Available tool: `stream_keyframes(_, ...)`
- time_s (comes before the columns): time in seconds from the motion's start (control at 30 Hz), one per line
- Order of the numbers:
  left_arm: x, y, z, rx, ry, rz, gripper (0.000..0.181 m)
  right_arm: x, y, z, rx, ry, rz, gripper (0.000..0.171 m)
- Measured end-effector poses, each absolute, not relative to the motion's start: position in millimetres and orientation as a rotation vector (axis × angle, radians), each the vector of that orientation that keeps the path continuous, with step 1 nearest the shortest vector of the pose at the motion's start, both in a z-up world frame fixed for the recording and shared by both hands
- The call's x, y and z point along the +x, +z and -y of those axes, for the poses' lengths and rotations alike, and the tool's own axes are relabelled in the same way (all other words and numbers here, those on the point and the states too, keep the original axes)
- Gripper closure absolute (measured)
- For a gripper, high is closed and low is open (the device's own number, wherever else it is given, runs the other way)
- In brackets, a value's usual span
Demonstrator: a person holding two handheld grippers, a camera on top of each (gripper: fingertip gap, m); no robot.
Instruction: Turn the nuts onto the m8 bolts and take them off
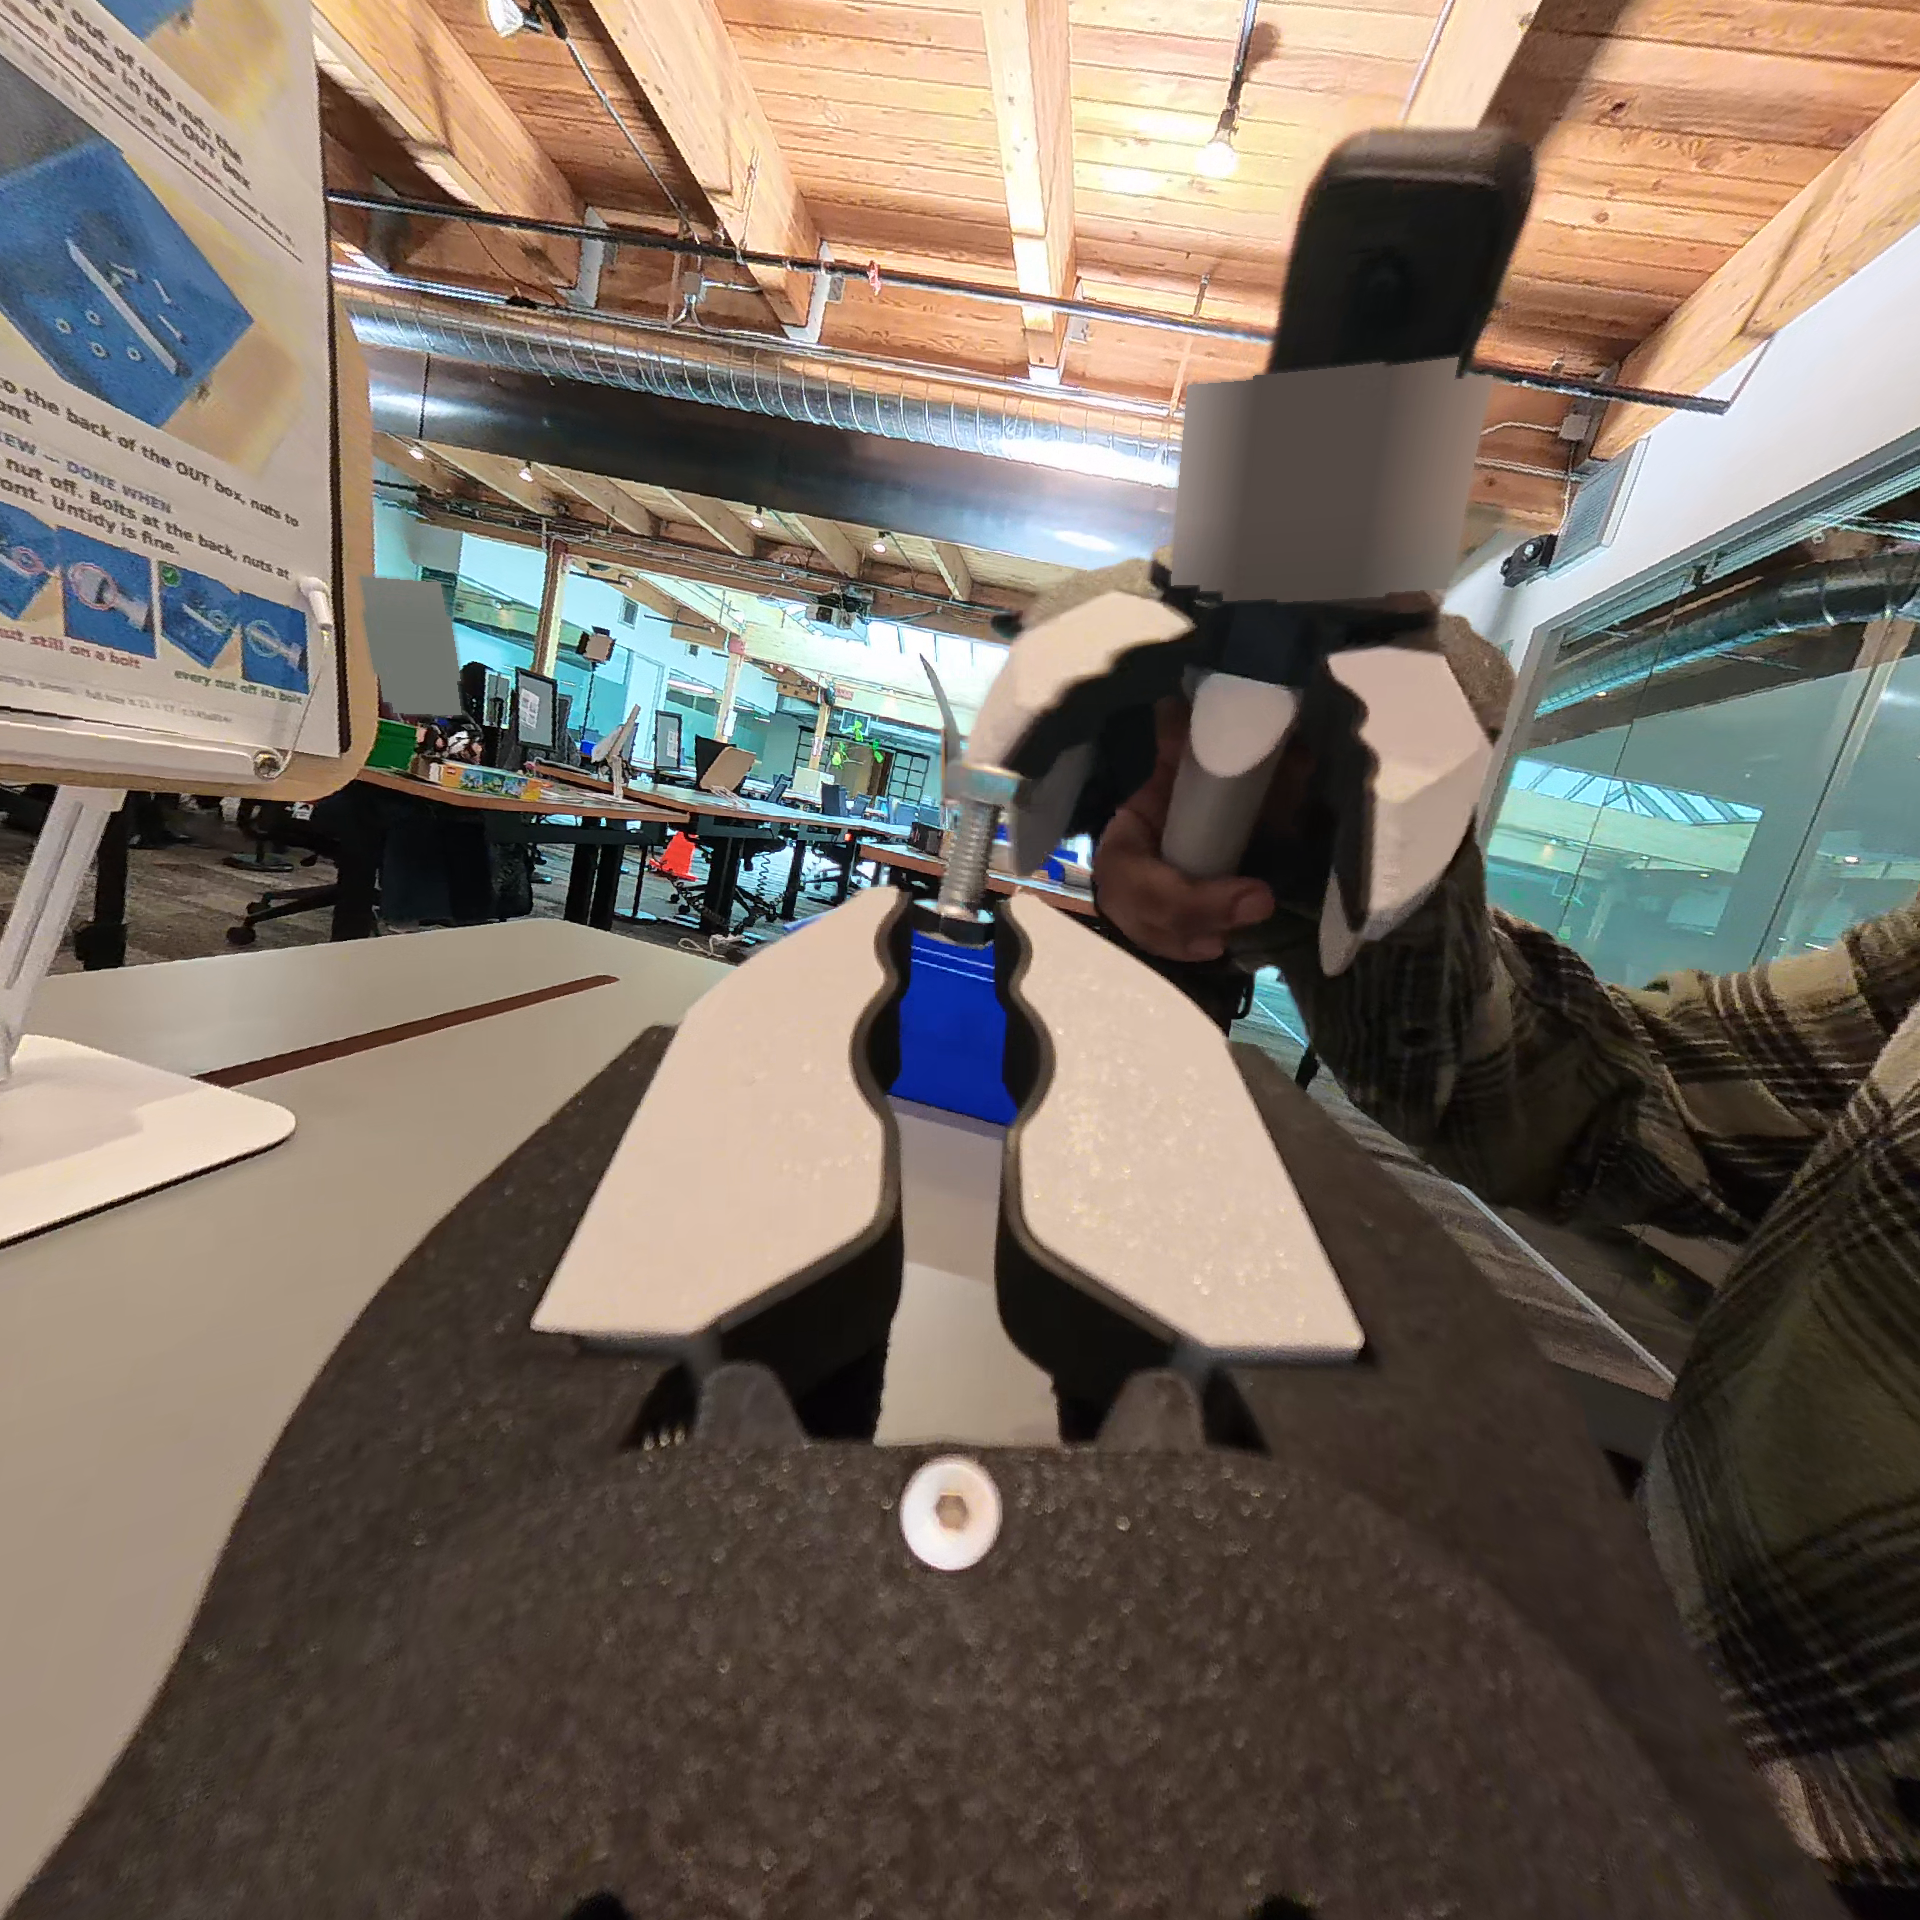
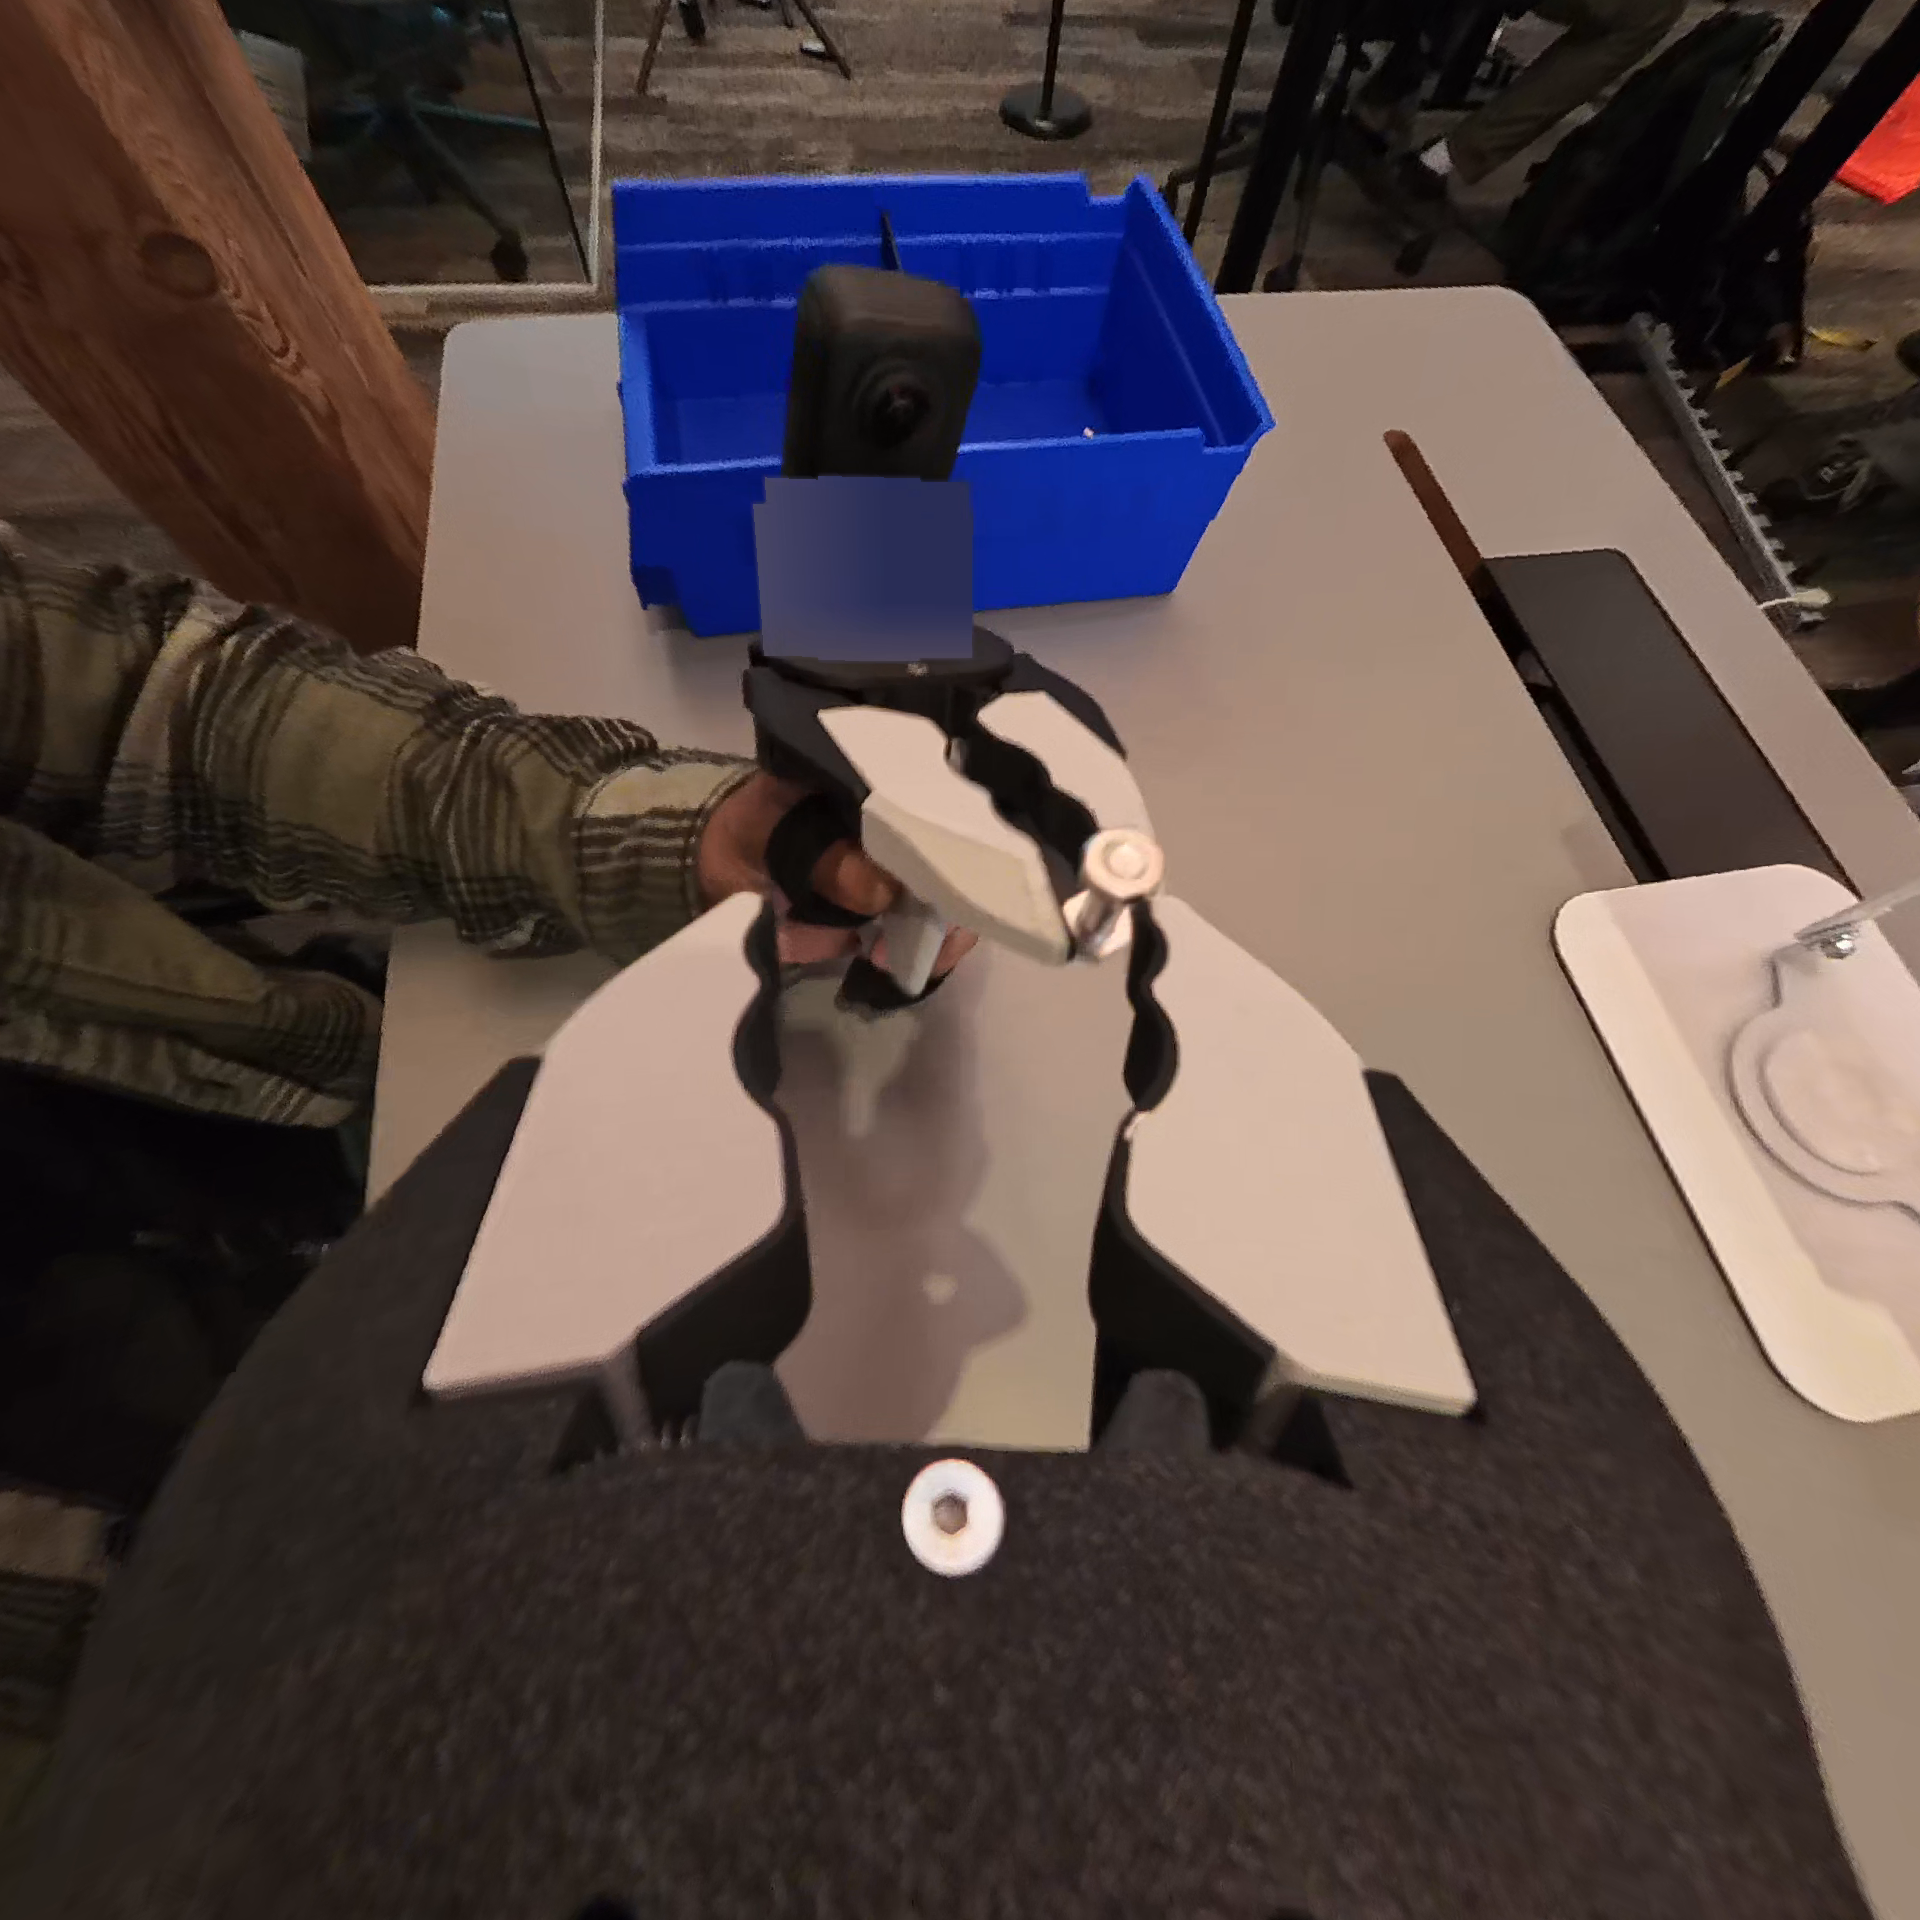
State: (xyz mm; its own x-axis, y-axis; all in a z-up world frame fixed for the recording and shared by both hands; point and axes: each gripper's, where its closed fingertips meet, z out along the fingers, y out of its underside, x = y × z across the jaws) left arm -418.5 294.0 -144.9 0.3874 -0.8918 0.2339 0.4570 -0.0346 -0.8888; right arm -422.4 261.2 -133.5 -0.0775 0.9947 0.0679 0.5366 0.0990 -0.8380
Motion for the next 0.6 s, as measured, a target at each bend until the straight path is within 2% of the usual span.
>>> stream_keyframes(0.07, -419.8, -144.5, -294.1, -1.145, -1.159, -0.482, 0.168, -417.8, -130.1, -260.2, -1.504, 0.845, 1.682, 0.11)
stream_keyframes(0.3, -417.1, -145.3, -293.2, -1.146, -1.159, -0.489, 0.168, -428.1, -134.1, -263.8, -1.527, 0.893, 1.698, 0.102)
stream_keyframes(0.37, -420.0, -144.2, -294.0, -1.143, -1.157, -0.478, 0.168, -421.0, -136.4, -257.4, -1.519, 0.89, 1.711, 0.106)
stream_keyframes(0.6, -414.9, -146.5, -293.4, -1.15, -1.164, -0.492, 0.168, -428.8, -133.0, -264.0, -1.522, 0.91, 1.69, 0.101)
